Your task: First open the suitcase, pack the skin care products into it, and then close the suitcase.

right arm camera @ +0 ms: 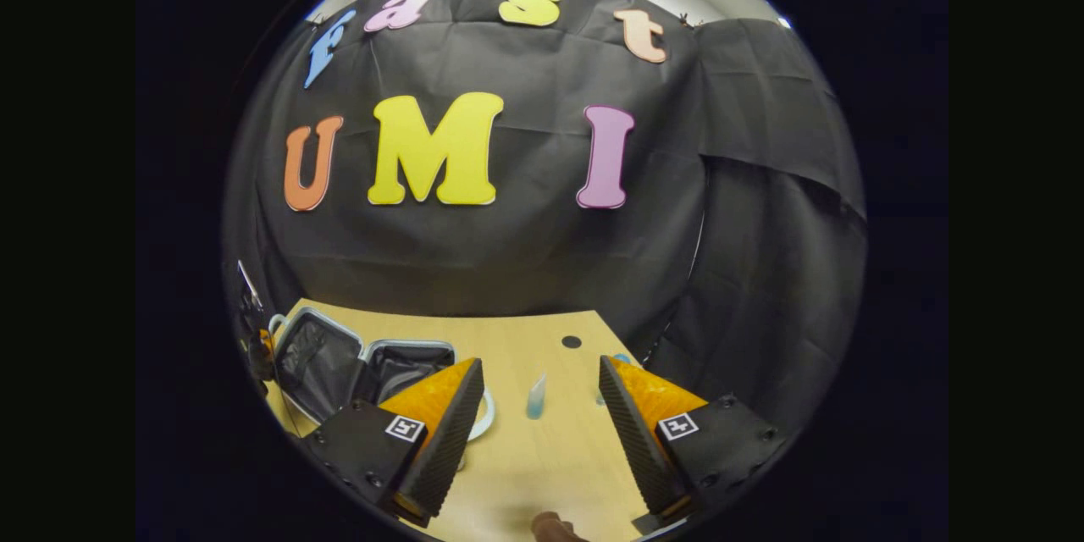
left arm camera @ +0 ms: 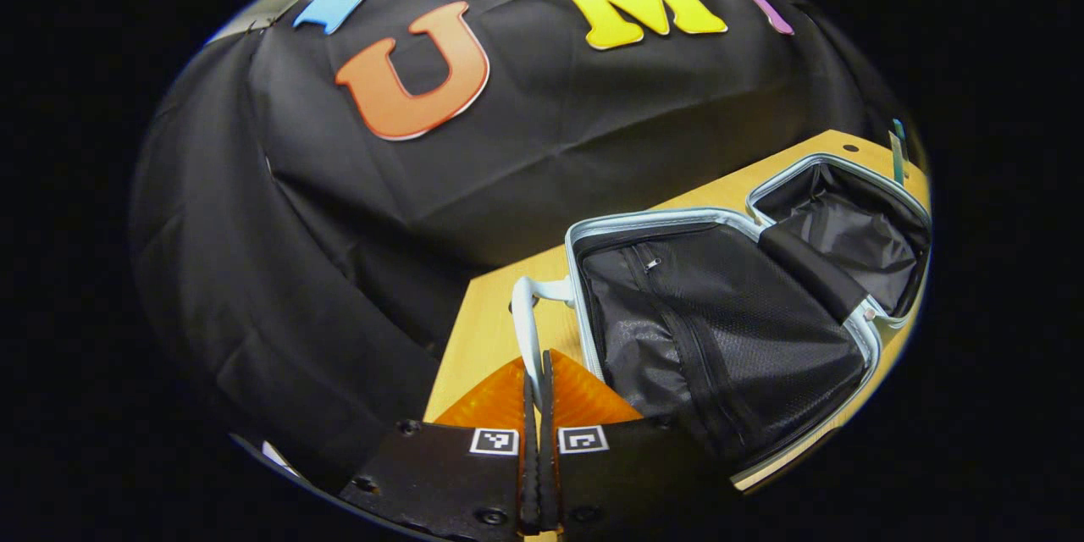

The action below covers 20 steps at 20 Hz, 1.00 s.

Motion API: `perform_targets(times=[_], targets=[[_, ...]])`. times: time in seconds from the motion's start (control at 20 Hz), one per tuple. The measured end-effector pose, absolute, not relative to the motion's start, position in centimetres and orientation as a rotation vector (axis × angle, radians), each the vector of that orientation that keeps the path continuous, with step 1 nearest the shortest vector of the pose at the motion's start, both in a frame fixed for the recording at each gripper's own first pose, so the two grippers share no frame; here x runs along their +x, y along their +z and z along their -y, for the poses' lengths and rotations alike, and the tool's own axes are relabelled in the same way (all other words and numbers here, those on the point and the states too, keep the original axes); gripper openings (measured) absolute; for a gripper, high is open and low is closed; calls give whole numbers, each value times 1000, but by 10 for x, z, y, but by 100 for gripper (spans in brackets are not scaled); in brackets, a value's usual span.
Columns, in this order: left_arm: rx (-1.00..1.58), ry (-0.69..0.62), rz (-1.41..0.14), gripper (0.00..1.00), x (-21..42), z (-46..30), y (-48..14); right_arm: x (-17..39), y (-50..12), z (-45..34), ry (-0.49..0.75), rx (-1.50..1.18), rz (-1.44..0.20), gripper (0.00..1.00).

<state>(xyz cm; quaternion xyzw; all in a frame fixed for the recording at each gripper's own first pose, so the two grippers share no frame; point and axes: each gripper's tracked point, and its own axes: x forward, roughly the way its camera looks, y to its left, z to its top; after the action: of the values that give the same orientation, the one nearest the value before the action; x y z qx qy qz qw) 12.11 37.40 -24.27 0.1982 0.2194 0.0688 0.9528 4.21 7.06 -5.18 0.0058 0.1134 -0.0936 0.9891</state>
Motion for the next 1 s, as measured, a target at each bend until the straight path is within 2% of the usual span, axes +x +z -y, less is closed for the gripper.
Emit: perform_targets(times=[0.25,0.5,0.6,0.65,0.8,1.0], targets=[[315,121,-515,5,114,-381,-285,35,-63,-89,-169,-1,-270,82],[243,116,-527,13,114,-378,-297,29,-73,-103,-137,7,-291,81],[265,148,-536,14,112,-385,-295,26,-75,-106,-124,7,-295,81],[295,185,-530,17,109,-393,-289,25,-76,-106,-120,8,-293,82],[283,198,-500,72,102,-390,-264,24,-79,-97,-107,34,-296,82],[276,189,-424,100,99,-349,-219,26,-85,-67,-102,60,-287,81]])
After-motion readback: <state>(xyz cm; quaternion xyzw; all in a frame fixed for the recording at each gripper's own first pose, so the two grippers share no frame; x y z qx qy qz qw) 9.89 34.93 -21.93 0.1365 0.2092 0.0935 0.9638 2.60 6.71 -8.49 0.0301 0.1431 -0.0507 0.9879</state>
